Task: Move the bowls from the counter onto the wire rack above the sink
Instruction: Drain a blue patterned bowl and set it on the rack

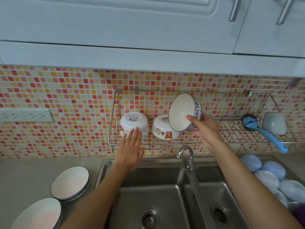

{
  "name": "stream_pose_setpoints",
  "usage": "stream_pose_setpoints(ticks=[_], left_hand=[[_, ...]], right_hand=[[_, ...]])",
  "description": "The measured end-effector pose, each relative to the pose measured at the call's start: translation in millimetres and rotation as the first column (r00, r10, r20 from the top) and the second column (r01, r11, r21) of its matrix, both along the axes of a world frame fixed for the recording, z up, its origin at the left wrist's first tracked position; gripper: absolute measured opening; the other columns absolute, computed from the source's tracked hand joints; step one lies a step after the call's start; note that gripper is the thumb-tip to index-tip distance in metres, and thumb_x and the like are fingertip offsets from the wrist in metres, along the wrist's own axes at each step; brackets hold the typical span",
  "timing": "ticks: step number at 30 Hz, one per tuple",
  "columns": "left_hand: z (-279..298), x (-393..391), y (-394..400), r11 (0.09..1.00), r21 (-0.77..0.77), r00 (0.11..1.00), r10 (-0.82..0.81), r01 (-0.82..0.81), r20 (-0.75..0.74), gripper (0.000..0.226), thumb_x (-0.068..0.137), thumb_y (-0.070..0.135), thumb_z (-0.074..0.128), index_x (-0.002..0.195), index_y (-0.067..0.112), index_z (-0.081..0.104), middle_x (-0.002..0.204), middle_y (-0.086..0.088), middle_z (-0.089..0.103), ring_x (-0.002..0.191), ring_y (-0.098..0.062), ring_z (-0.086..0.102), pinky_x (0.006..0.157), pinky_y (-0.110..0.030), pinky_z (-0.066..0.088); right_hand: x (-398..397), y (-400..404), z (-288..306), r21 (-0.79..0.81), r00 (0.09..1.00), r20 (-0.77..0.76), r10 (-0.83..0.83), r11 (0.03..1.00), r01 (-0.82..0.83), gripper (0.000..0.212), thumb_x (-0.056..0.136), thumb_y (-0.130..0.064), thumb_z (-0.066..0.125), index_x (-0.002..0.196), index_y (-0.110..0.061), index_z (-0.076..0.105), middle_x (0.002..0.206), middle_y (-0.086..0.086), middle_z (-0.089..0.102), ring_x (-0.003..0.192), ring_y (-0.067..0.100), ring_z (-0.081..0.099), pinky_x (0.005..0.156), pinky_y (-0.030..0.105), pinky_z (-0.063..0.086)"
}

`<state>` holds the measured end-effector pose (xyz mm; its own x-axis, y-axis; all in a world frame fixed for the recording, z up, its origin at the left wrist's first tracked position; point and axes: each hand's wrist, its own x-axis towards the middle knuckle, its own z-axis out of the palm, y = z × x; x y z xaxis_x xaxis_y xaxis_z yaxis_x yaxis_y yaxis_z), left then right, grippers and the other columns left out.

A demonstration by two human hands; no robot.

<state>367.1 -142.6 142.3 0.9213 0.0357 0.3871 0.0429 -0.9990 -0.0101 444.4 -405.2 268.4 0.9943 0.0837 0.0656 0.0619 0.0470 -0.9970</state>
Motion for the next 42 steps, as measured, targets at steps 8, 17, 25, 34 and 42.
stream_pose_setpoints(ticks=[8,17,25,34,42], left_hand=[[-2.7,0.7,0.9,1.000,-0.022,1.000,0.001,-0.001,0.006,0.067,0.095,0.051,0.005,0.151,0.015,0.000,0.159,-0.002,-0.002,0.146,-0.022,-0.008,0.116,-0.044,-0.006],[-1.1,0.1,0.1,0.999,-0.042,1.000,0.001,-0.001,-0.014,0.067,0.095,0.051,0.008,0.150,0.016,-0.007,0.159,0.000,-0.010,0.145,-0.020,-0.015,0.114,-0.042,-0.013],[0.3,-0.6,-1.6,0.998,-0.055,1.000,-0.007,0.006,-0.014,0.067,0.095,0.050,0.011,0.149,0.017,-0.012,0.158,0.001,-0.015,0.144,-0.019,-0.020,0.112,-0.039,-0.018],[0.7,-1.5,-1.3,0.998,-0.057,1.000,-0.004,0.003,-0.019,0.068,0.094,0.052,0.009,0.149,0.016,-0.010,0.158,0.000,-0.011,0.144,-0.021,-0.017,0.114,-0.041,-0.015],[1.3,-2.5,-1.2,0.997,-0.068,0.999,-0.026,0.024,-0.038,0.077,0.085,0.059,-0.015,0.148,0.016,-0.014,0.157,-0.001,-0.015,0.144,-0.019,-0.019,0.116,-0.039,-0.014]], right_hand=[[28.2,34.4,-4.7,-0.585,0.878,0.479,0.017,0.752,0.305,0.086,0.065,-0.038,0.087,0.135,-0.013,0.045,0.128,0.007,0.039,0.107,0.012,0.044,0.091,0.021,0.039],[37.6,63.8,-34.1,-0.828,0.708,0.557,0.433,0.357,0.432,0.096,0.075,-0.024,0.080,0.150,-0.009,0.021,0.146,0.014,0.030,0.133,0.032,0.035,0.094,0.041,0.052],[49.7,55.9,-55.8,-0.897,0.729,0.439,0.525,0.209,0.390,0.090,0.077,-0.028,0.079,0.147,-0.007,0.027,0.144,0.012,0.032,0.131,0.030,0.037,0.089,0.036,0.051],[60.7,58.8,-58.4,-0.929,0.723,0.358,0.591,0.149,0.338,0.096,0.069,-0.027,0.084,0.145,-0.010,0.027,0.140,0.010,0.030,0.129,0.028,0.037,0.078,0.041,0.058],[66.5,52.0,-65.9,-0.950,0.798,0.263,0.542,0.290,0.116,0.103,0.067,-0.021,0.087,0.150,-0.027,0.026,0.151,0.001,0.022,0.139,0.024,0.027,0.107,0.045,0.042]])
